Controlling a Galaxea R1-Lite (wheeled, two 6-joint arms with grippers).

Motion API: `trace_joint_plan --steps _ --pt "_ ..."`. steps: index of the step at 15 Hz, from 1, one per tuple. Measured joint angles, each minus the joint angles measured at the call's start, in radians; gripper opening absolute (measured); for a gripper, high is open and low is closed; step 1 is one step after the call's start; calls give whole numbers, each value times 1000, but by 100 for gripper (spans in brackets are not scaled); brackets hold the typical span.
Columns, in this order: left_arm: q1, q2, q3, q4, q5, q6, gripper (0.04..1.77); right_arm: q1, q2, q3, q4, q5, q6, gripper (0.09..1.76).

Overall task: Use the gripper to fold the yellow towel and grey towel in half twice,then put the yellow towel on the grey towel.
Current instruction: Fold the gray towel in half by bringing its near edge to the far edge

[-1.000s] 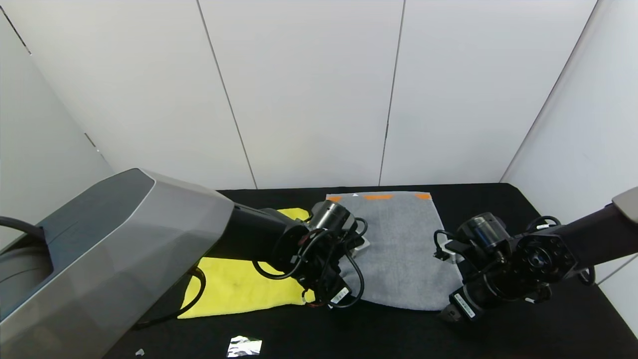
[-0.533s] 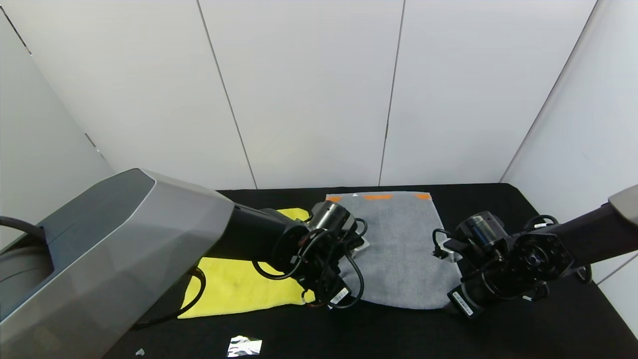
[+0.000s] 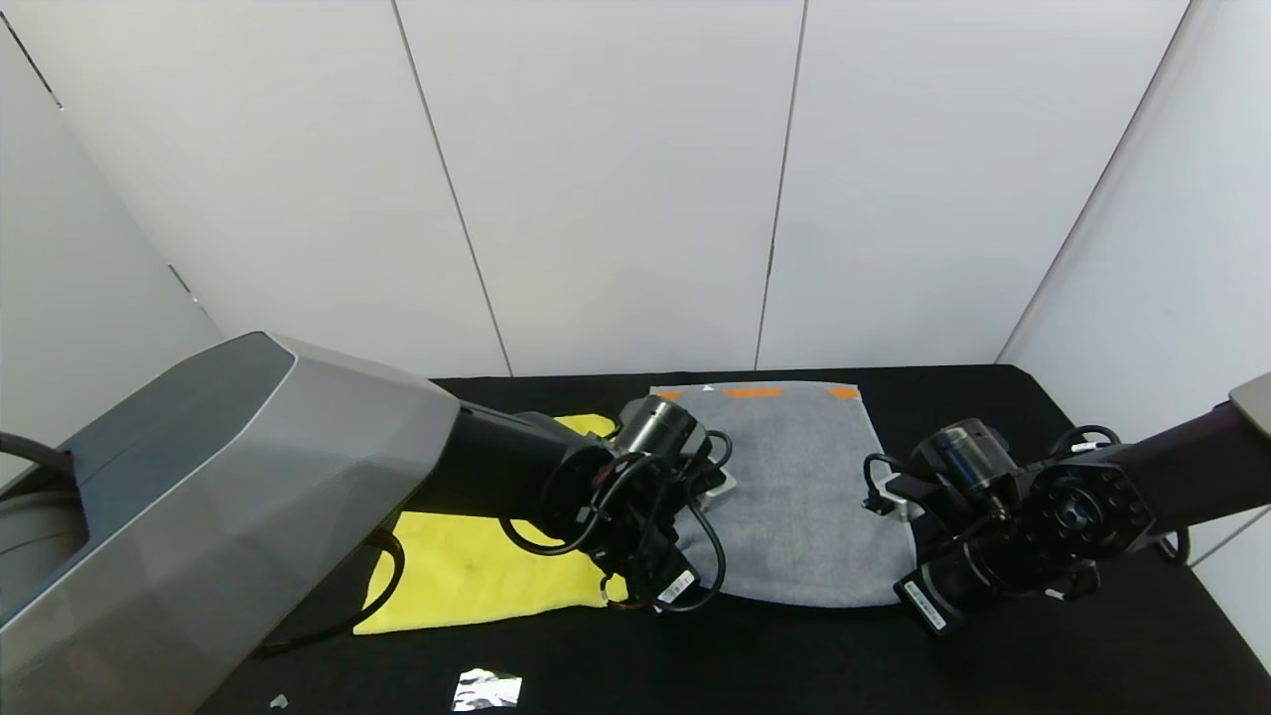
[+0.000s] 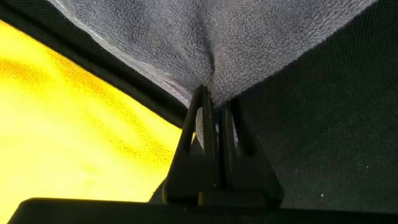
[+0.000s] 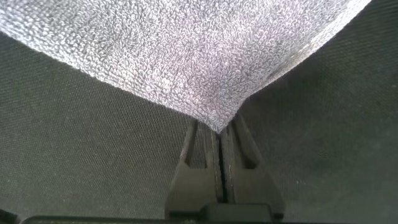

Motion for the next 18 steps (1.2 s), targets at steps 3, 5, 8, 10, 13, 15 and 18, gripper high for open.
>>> trace_joint_plan --steps 3,5,8,10,13,15,18 --pt "0 -1 0 -1 -1 -1 13 0 -13 0 0 -9 1 14" --pt "0 -2 3 -2 -1 -9 13 0 -22 2 2 -9 1 14" --pt "-1 -3 13 -1 -1 -18 13 2 -33 12 6 -7 0 14" --pt "-3 -14 31 -1 -1 -17 13 9 -54 31 7 -5 1 14" --pt "-13 -45 81 -2 -2 -19 13 20 -97 62 8 -2 3 14" --pt "-21 -67 115 -2 -4 -20 13 23 -123 88 14 -1 4 14" --pt "-40 -104 176 -4 -6 -21 13 27 -161 119 63 6 7 14"
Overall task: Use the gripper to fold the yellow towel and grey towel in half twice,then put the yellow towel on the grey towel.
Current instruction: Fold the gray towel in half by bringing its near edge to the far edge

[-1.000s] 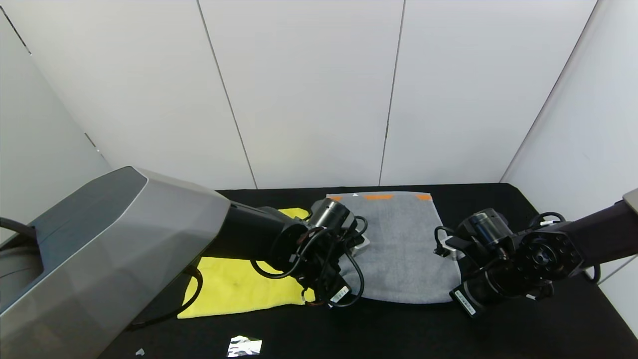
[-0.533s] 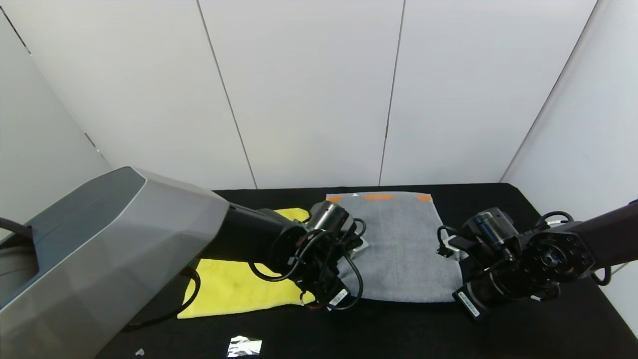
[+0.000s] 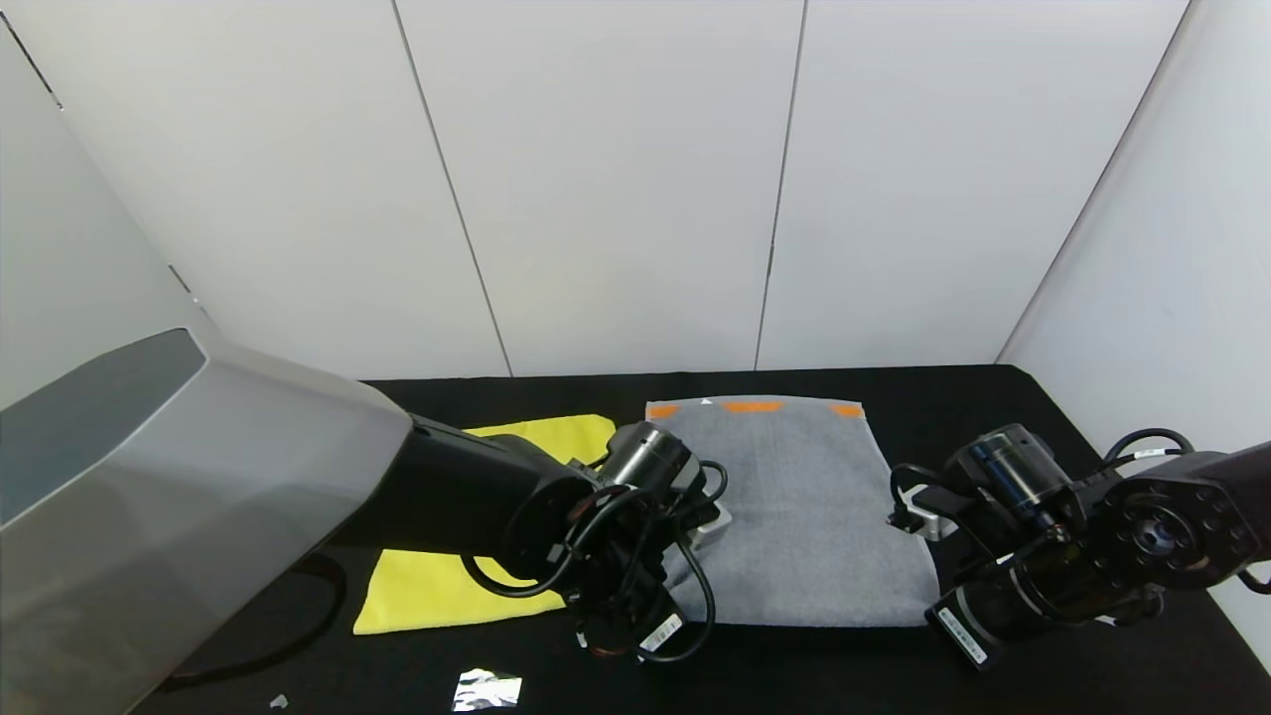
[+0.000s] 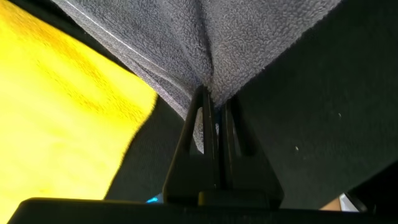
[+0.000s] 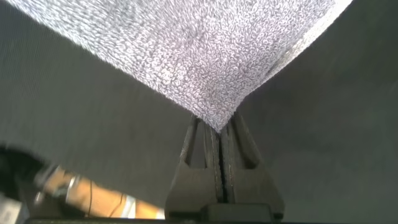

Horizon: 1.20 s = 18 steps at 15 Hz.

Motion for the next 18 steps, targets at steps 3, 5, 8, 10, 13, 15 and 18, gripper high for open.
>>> trace_joint_plan --steps 3,5,8,10,13,15,18 --pt "-16 -40 58 0 -1 0 13 7 -49 15 79 7 0 14" --pt "-26 -69 96 0 -1 0 13 19 -89 26 121 18 2 14" --pt "-39 -113 148 -2 -5 -1 13 43 -139 61 129 29 11 14" --pt "-45 -139 170 -4 -3 -2 13 53 -156 70 126 28 27 14" --pt "-43 -154 147 -11 4 -67 13 46 -163 60 104 24 30 14" --pt "-31 -153 99 -12 4 -86 13 39 -163 43 78 23 65 14" --pt "-11 -150 36 -12 6 -106 13 24 -156 16 24 23 108 14"
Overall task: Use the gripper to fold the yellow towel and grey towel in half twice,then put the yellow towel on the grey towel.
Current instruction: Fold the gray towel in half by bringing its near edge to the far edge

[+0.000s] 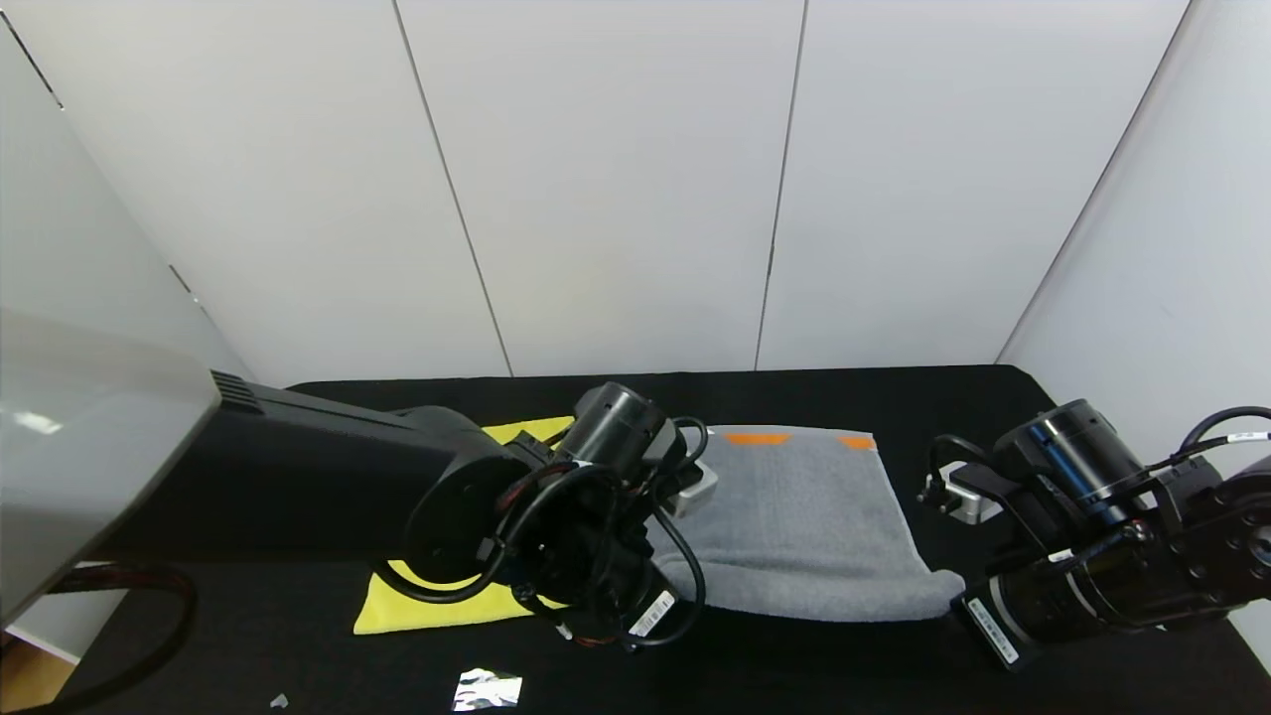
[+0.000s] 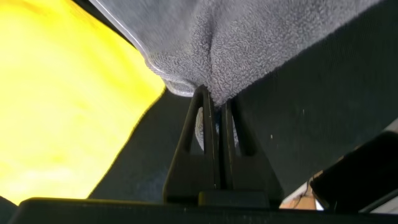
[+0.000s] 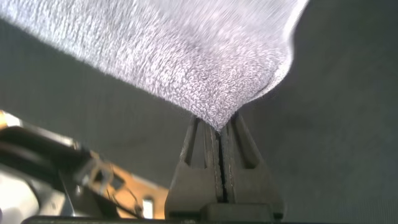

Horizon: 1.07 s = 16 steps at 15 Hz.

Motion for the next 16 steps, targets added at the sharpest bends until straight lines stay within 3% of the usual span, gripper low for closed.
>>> trace_joint_plan --steps 12,16 --pt "86 118 -241 7 0 8 13 -101 158 -123 -279 0 58 14" --pt "120 190 -338 11 -1 4 13 -122 223 -176 -307 0 61 14"
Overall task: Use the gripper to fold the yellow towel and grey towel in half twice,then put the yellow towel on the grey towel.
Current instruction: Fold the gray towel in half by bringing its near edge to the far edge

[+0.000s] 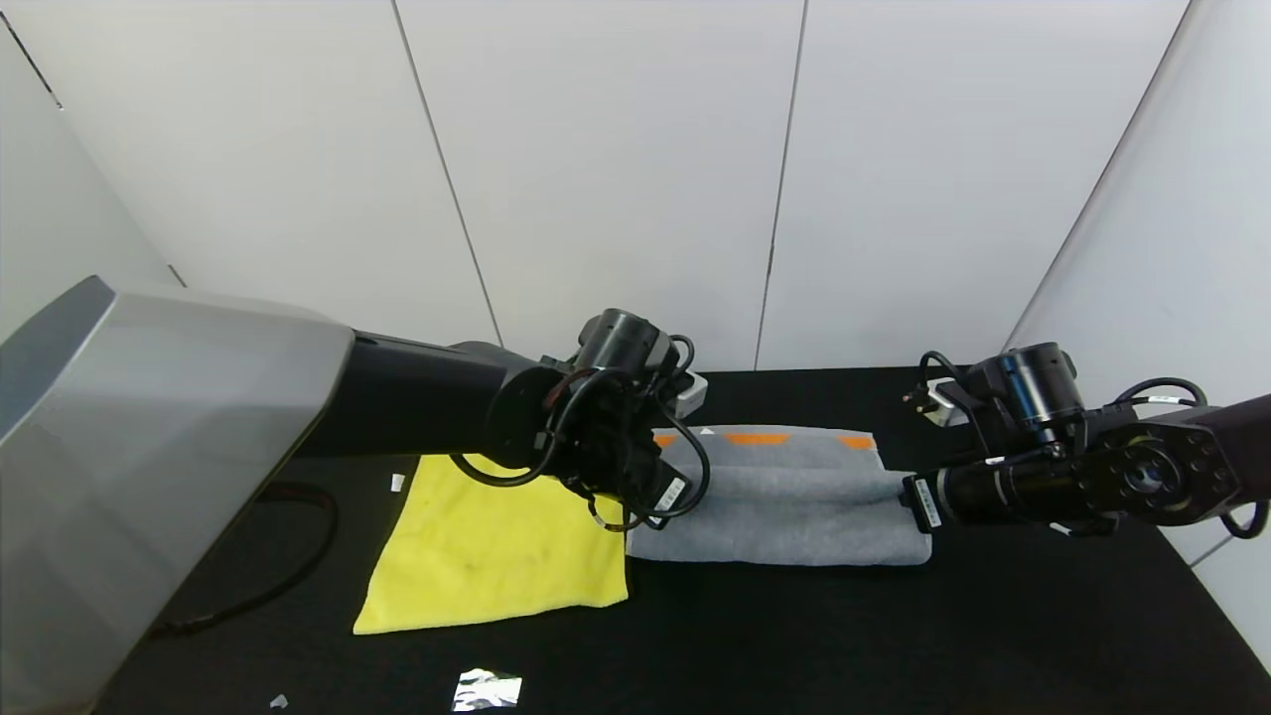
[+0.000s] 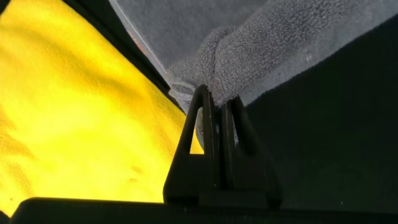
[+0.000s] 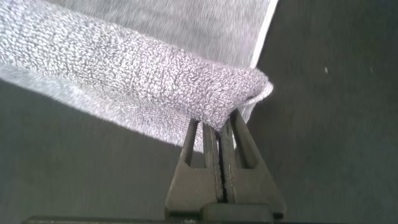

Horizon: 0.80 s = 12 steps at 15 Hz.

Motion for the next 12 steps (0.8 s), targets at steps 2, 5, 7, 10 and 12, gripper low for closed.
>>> trace_joint_plan --steps 2,5,7,10,12 --pt "12 31 -42 1 0 0 13 -7 26 -21 -19 0 9 14" --pt "32 71 -90 0 1 0 13 -9 60 -42 -86 2 26 14" --pt "40 89 -110 0 2 0 13 -5 84 -58 -106 3 33 14" --pt "49 112 -134 -9 2 -2 13 -1 114 -71 -109 1 35 14" --pt "50 127 -147 -11 2 -3 13 -1 127 -74 -110 0 34 14"
